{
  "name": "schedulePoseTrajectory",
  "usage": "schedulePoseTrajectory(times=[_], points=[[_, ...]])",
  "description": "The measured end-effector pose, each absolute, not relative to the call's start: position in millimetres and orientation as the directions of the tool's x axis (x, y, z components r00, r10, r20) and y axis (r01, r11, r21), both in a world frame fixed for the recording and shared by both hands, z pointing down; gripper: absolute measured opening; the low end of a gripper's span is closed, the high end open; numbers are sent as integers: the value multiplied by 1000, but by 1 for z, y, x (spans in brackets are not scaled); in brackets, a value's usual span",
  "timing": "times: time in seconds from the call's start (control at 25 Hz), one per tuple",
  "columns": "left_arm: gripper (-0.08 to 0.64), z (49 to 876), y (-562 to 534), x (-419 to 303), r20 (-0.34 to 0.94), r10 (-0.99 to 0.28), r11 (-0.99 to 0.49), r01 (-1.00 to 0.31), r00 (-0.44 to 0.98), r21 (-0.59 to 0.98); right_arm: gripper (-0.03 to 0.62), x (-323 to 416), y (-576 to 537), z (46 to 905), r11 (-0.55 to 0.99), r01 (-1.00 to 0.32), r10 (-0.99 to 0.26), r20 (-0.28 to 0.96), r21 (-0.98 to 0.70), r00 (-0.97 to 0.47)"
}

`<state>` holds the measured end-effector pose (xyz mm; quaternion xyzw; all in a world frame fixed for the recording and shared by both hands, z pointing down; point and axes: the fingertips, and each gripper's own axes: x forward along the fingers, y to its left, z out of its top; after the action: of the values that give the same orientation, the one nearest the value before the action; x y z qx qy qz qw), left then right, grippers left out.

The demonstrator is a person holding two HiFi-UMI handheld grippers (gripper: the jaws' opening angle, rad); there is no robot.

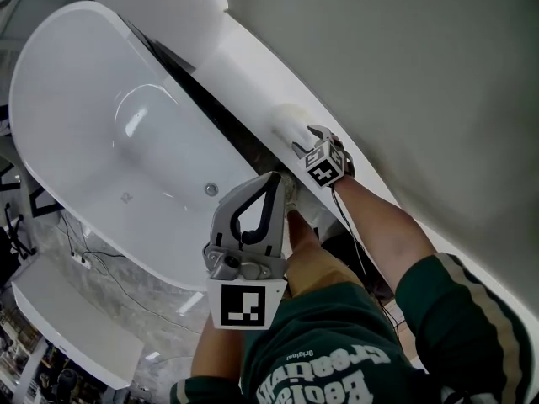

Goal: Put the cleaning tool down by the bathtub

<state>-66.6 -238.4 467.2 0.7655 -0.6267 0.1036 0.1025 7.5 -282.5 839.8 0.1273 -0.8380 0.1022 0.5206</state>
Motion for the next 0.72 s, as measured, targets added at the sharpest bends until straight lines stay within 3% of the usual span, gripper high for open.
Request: schedulePoseTrajectory(times=[0.72], points=[[8, 383, -191, -39, 191, -953, -248, -968, 236, -40, 229, 24, -248, 693, 925, -376, -274, 792, 61, -546]])
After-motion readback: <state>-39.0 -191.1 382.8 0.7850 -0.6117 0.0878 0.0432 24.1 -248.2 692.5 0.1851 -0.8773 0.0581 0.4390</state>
